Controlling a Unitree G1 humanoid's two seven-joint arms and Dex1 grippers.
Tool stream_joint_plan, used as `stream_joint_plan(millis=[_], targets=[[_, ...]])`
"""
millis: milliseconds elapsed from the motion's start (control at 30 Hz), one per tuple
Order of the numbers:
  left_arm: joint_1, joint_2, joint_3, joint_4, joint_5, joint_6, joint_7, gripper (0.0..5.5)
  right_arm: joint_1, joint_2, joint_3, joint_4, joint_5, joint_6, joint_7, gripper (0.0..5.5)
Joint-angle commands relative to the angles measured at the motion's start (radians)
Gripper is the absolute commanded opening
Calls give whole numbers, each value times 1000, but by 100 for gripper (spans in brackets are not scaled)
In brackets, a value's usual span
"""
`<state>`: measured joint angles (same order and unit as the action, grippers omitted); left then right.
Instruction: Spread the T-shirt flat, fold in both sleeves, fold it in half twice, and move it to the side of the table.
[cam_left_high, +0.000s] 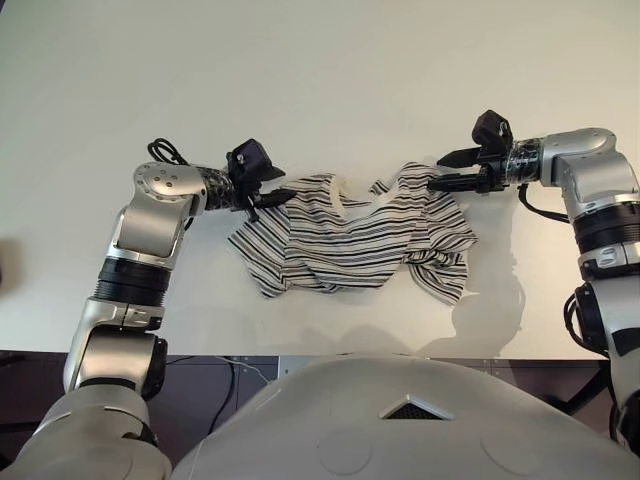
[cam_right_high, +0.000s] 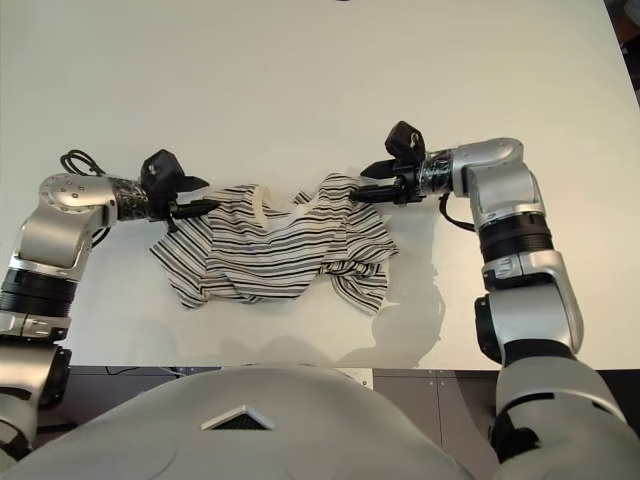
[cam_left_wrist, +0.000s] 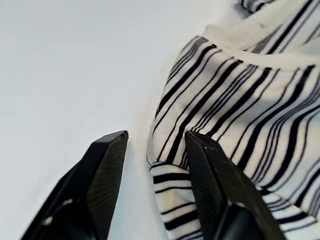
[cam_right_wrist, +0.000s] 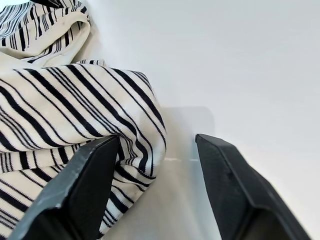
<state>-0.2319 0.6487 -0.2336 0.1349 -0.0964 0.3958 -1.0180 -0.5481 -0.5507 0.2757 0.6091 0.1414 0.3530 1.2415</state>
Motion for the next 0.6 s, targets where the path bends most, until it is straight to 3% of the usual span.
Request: stream_joint_plan(millis=[33, 133, 467, 600], targets=[[6, 46, -37, -21, 15, 21, -58, 191, 26, -4, 2, -16, -20, -14, 4, 286], [10, 28, -40, 9, 28, 3, -25, 155, 11, 11, 4, 10, -34, -29, -4, 286], [23, 17, -16, -3, -2, -16, -17, 11, 18, 20, -11, 26, -40, -60, 6, 114], [42, 8, -4, -34, -22, -24, -4, 10, 10, 27, -33, 36, -35, -60, -21, 52]])
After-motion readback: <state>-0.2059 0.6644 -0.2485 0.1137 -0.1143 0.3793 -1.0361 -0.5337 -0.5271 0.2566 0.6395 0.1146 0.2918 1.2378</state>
